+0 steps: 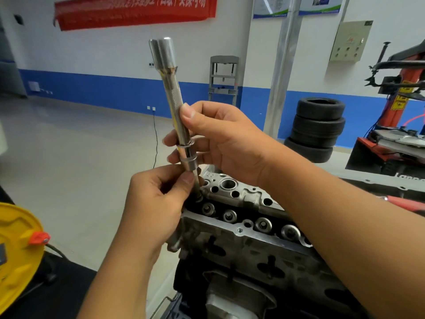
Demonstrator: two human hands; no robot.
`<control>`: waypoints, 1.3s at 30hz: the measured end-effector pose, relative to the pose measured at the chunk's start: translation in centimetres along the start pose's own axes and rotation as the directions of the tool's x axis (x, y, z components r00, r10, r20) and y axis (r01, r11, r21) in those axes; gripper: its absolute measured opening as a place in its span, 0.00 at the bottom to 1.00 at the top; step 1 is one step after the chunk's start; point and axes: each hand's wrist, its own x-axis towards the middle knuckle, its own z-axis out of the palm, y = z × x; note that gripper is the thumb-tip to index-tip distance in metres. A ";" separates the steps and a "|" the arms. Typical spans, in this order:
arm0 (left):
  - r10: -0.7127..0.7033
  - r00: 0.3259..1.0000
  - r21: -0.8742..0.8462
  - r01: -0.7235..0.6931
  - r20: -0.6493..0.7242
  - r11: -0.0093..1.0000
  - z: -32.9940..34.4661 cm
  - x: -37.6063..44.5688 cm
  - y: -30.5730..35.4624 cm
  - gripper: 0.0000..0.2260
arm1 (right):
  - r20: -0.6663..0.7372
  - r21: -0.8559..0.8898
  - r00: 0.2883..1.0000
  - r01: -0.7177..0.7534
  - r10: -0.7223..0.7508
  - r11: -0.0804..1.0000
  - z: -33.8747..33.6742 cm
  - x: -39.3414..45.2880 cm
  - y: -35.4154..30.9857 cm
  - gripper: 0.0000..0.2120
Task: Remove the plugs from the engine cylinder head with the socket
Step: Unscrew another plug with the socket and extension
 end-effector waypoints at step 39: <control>0.013 0.999 -0.119 -0.009 0.029 0.993 0.8 0.0 -0.4 0.11 | -0.092 -0.079 0.995 -0.050 0.043 0.996 -0.4 0.3 0.7 0.07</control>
